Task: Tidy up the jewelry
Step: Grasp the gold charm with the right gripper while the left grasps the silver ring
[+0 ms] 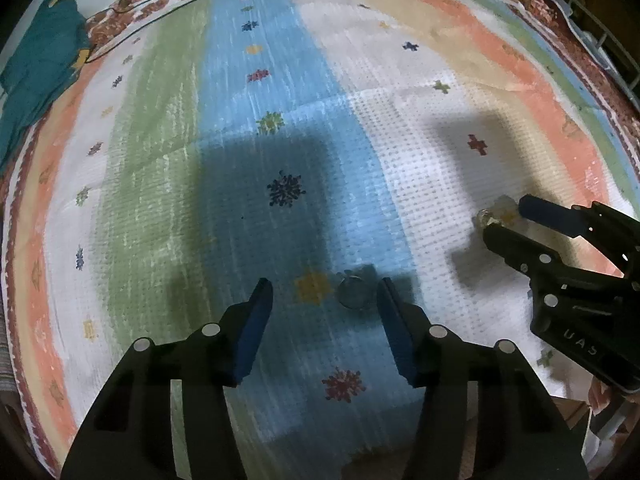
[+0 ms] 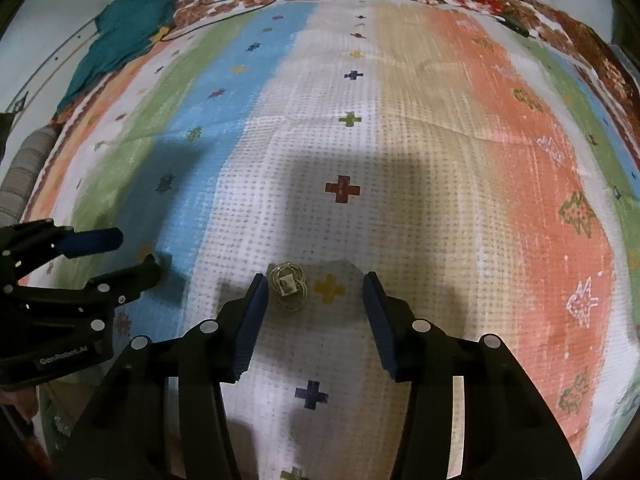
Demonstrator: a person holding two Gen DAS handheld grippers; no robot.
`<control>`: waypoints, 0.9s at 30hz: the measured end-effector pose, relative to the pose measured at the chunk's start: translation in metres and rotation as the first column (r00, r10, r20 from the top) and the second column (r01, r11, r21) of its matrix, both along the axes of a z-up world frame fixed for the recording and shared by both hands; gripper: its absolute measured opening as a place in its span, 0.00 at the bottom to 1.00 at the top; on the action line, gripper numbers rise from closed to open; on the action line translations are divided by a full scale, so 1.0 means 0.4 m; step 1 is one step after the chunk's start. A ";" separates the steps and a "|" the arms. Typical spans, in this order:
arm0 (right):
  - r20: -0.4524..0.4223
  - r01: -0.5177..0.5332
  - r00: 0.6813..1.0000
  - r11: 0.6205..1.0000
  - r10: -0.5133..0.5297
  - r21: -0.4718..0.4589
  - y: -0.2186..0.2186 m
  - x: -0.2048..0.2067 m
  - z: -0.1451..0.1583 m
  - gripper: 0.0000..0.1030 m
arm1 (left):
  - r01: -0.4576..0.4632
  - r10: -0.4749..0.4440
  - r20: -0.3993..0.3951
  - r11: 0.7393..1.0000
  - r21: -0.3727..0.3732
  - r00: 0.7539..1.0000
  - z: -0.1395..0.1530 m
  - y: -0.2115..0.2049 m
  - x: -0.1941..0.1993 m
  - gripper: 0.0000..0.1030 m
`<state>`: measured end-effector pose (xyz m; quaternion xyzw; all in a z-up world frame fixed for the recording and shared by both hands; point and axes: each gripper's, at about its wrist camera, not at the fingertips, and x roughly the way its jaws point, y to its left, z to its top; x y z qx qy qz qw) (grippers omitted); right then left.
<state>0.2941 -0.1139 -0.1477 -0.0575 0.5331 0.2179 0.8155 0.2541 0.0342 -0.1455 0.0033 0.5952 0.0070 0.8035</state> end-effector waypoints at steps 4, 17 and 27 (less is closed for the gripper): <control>-0.004 -0.002 1.000 1.000 0.002 0.009 0.004 0.006 0.000 0.27 | 0.007 -0.006 -0.011 1.000 0.006 1.000 -0.011 -0.003 0.005 0.39; 0.013 -0.013 1.000 1.000 0.012 0.028 0.001 -0.006 0.014 0.12 | 0.024 -0.024 -0.008 1.000 -0.008 1.000 -0.009 -0.008 0.001 0.18; 0.064 -0.010 0.998 1.000 0.008 0.029 -0.017 -0.035 0.069 0.12 | 0.006 -0.005 0.057 1.000 -0.007 0.998 0.054 -0.003 -0.041 0.18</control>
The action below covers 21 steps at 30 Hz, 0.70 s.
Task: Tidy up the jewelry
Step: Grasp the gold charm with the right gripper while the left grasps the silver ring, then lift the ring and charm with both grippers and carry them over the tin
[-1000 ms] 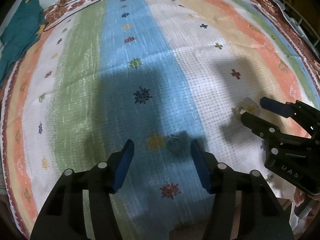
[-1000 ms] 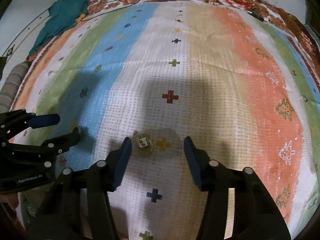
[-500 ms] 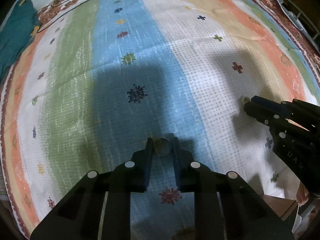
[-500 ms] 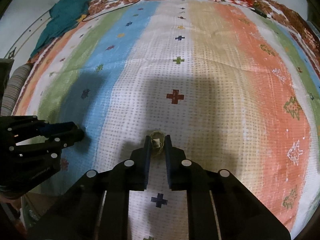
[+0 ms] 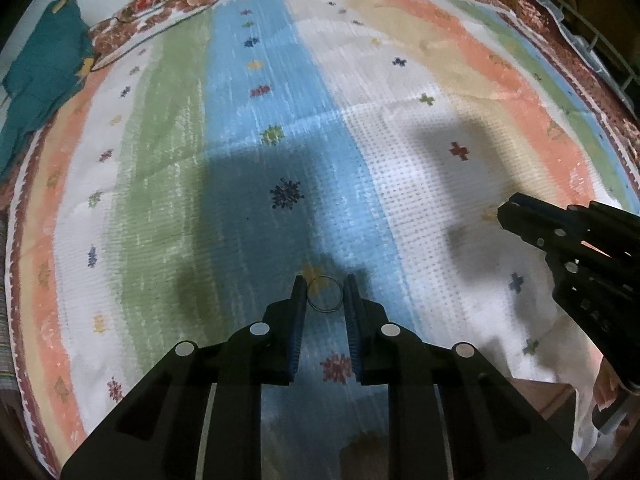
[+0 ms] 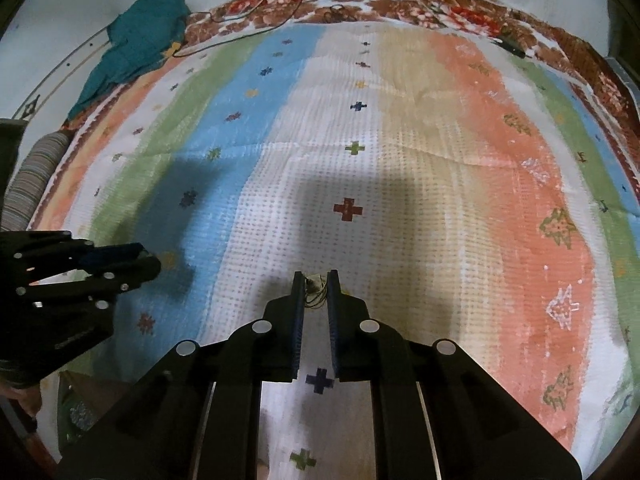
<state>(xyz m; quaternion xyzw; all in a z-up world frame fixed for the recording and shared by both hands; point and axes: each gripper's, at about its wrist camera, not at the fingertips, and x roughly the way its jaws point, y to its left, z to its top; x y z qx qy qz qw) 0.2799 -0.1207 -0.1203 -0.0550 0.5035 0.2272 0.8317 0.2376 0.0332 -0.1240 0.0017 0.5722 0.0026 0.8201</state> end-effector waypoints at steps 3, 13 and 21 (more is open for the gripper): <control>0.014 0.007 1.000 1.000 -0.007 0.012 -0.006 -0.015 0.018 0.12 | -0.001 0.001 0.026 1.000 0.003 1.000 0.025 -0.005 -0.017 0.18; 0.084 -0.007 0.996 1.000 0.006 0.011 -0.009 -0.078 0.080 0.12 | 0.001 -0.002 0.104 1.000 0.003 0.995 0.094 -0.025 -0.077 0.18; 0.124 -0.004 0.992 1.000 0.002 0.013 -0.015 -0.107 0.122 0.12 | 0.003 -0.004 0.136 1.000 0.009 0.991 0.117 -0.032 -0.111 0.18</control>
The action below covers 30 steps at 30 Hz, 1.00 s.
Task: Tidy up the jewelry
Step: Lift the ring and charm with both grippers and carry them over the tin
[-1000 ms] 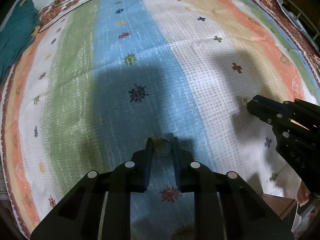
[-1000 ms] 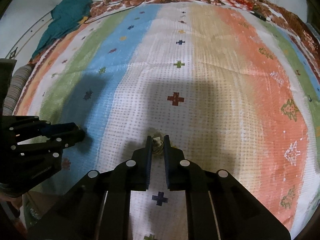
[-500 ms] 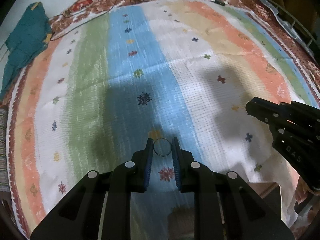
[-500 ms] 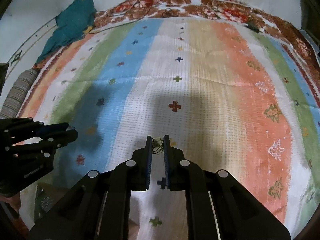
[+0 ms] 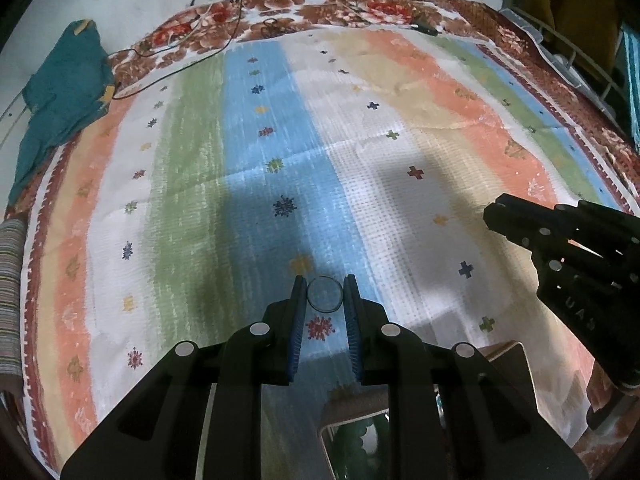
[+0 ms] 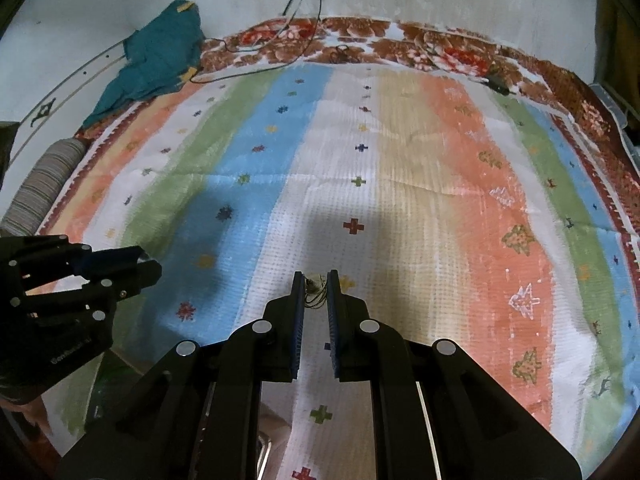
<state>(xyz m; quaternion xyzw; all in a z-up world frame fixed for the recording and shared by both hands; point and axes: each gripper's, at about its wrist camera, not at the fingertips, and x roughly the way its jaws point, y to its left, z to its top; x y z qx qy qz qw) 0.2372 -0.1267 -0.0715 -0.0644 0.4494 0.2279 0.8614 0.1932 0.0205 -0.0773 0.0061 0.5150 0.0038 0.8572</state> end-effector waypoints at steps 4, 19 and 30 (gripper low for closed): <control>0.023 -0.008 1.000 1.000 0.008 0.006 0.003 -0.021 0.021 0.12 | 0.003 -0.003 0.029 1.000 -0.003 1.000 0.024 -0.004 -0.021 0.18; 0.078 -0.045 0.996 0.999 0.043 0.029 0.003 -0.133 0.084 0.12 | 0.048 -0.047 0.108 0.999 -0.004 0.993 0.097 -0.050 -0.108 0.18; 0.097 -0.071 0.993 0.996 0.066 0.049 -0.006 -0.186 0.104 0.12 | 0.045 -0.039 0.157 0.998 -0.035 0.987 0.142 -0.053 -0.169 0.18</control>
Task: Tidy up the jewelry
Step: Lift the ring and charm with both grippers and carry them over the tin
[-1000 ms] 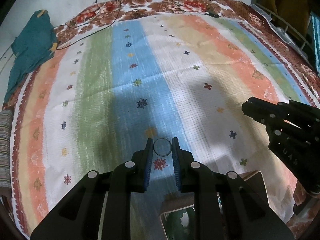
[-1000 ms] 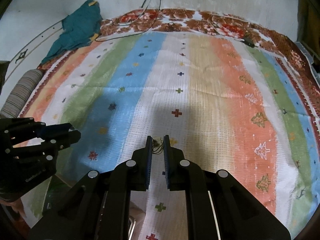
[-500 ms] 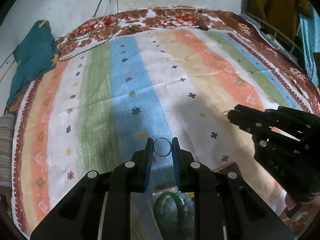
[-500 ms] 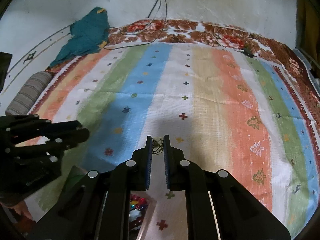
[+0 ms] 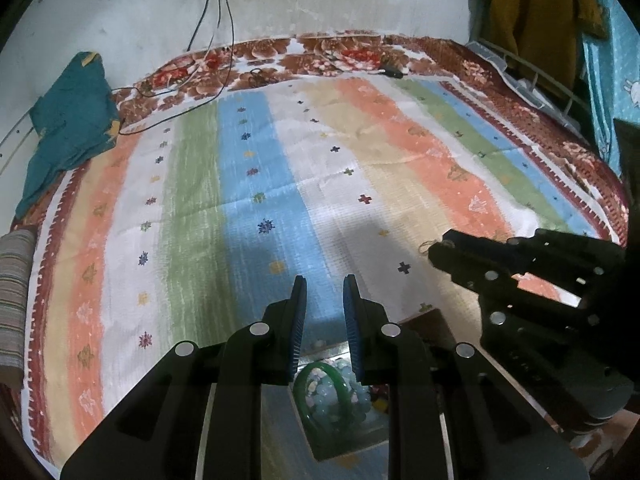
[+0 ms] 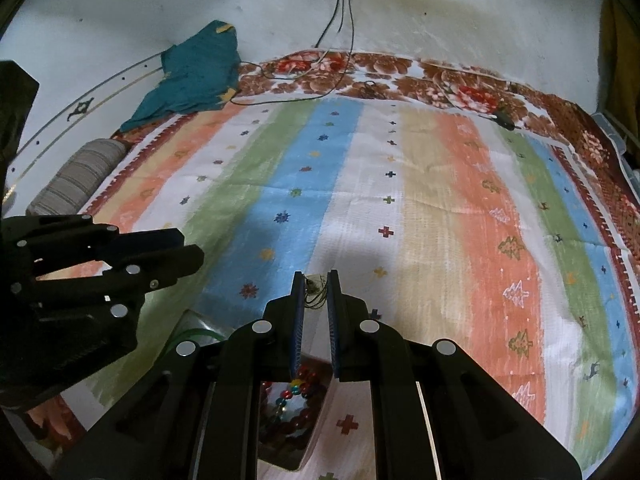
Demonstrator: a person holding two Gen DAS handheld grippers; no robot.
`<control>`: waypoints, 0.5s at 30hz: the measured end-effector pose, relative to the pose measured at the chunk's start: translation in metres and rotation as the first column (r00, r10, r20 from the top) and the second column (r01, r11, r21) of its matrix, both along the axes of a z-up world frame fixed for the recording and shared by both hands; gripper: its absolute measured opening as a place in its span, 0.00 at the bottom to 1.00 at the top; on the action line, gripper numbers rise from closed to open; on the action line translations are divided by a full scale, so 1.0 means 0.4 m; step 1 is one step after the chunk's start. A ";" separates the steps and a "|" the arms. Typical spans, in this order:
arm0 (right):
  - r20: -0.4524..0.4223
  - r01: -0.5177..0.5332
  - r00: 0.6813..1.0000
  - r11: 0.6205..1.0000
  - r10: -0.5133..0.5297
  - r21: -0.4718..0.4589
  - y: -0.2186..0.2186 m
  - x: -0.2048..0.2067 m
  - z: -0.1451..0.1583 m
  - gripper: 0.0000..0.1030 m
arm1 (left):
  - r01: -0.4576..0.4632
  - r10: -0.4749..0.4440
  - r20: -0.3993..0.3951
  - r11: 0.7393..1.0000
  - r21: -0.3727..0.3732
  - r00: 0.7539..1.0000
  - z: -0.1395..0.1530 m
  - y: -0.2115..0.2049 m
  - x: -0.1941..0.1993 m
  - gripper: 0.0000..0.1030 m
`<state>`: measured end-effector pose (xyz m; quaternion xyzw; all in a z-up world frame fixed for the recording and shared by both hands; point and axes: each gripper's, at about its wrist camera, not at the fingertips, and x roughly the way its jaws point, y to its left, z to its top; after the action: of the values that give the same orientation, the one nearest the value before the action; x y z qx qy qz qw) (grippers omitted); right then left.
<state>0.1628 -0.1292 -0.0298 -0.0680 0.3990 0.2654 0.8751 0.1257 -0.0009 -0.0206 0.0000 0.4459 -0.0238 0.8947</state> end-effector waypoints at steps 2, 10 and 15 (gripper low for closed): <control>-0.002 -0.006 1.000 1.000 0.006 0.002 -0.001 -0.010 0.001 0.12 | 0.000 0.000 0.004 1.000 -0.006 1.000 0.005 -0.001 -0.012 0.18; -0.006 -0.019 1.000 1.000 0.019 0.016 -0.009 -0.048 0.005 0.12 | -0.031 0.033 0.024 0.997 -0.063 0.999 0.031 0.024 -0.051 0.18; -0.031 -0.021 0.999 0.999 0.022 0.035 -0.018 -0.055 0.001 0.12 | -0.079 0.077 -0.029 0.991 -0.105 0.997 0.008 0.060 -0.036 0.18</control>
<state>0.1408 -0.1365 -0.0295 -0.0528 0.4072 0.2826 0.8669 0.1113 0.0232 -0.0174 -0.0652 0.4549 -0.0124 0.8881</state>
